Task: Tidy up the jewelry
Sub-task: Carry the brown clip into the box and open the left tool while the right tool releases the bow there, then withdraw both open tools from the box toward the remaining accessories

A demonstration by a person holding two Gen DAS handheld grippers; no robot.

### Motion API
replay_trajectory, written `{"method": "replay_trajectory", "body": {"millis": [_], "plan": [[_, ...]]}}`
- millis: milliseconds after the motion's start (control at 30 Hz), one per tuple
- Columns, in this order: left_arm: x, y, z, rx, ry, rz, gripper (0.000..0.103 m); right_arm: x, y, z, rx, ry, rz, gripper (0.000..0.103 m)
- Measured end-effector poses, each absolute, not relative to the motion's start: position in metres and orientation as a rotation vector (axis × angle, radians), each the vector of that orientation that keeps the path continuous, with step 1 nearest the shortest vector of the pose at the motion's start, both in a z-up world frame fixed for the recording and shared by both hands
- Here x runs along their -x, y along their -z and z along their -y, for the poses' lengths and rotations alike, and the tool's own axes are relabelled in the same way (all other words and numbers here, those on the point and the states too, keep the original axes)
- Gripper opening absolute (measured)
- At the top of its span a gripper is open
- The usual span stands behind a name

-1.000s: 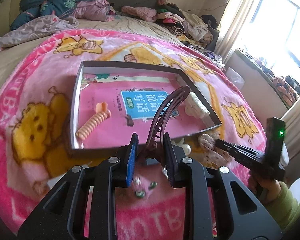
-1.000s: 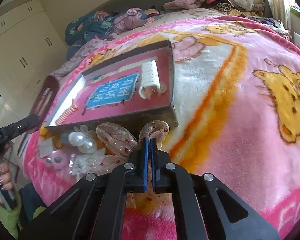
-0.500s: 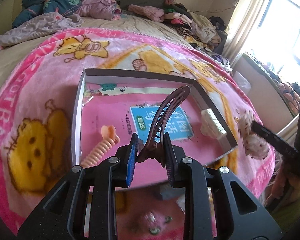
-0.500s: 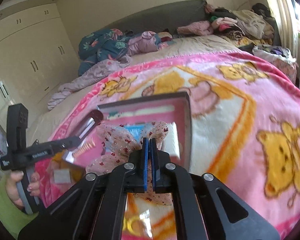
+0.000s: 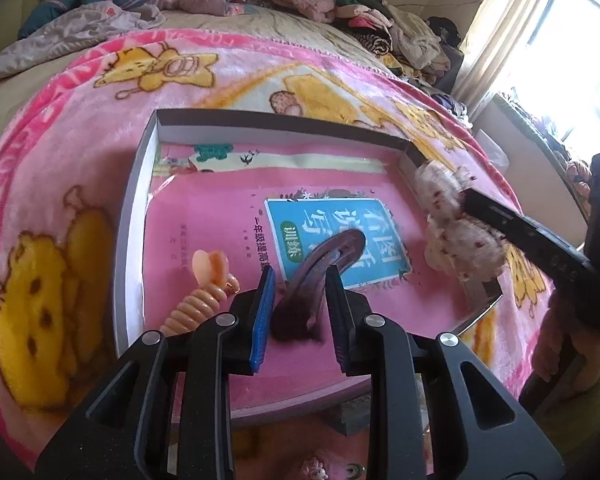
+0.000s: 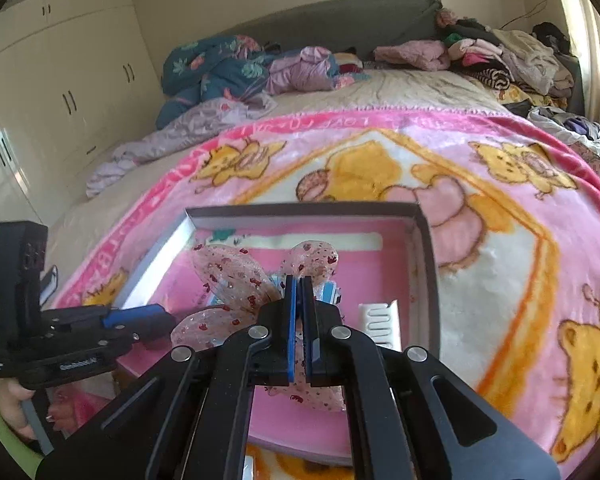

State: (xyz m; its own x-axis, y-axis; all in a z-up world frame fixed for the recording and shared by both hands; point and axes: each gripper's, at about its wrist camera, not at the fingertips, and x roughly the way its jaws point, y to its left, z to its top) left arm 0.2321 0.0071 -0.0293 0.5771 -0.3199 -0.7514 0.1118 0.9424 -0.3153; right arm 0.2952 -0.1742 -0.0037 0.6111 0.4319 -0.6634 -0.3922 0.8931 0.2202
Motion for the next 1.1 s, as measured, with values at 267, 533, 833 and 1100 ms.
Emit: {"method": "replay_trajectory", "body": {"millis": [267,533,833,1100], "plan": [[-0.226,0.028,-0.013,0.238,0.233,-0.912,0.018,-0.294,0.03,0.165,-0.019,-0.461,-0.846,0.009],[-0.212,0.017,-0.02,0.245,0.221,-0.898,0.029,-0.278,0.026,0.167,-0.008,-0.435,-0.828,0.045],[-0.193,-0.002,-0.023,0.229,0.199,-0.861,0.044,-0.258,0.003,0.18,-0.018,-0.406,-0.774,0.064],[-0.17,-0.019,-0.03,0.236,0.187,-0.812,0.065,-0.237,-0.02,0.191,-0.024,-0.388,-0.722,0.073]]}}
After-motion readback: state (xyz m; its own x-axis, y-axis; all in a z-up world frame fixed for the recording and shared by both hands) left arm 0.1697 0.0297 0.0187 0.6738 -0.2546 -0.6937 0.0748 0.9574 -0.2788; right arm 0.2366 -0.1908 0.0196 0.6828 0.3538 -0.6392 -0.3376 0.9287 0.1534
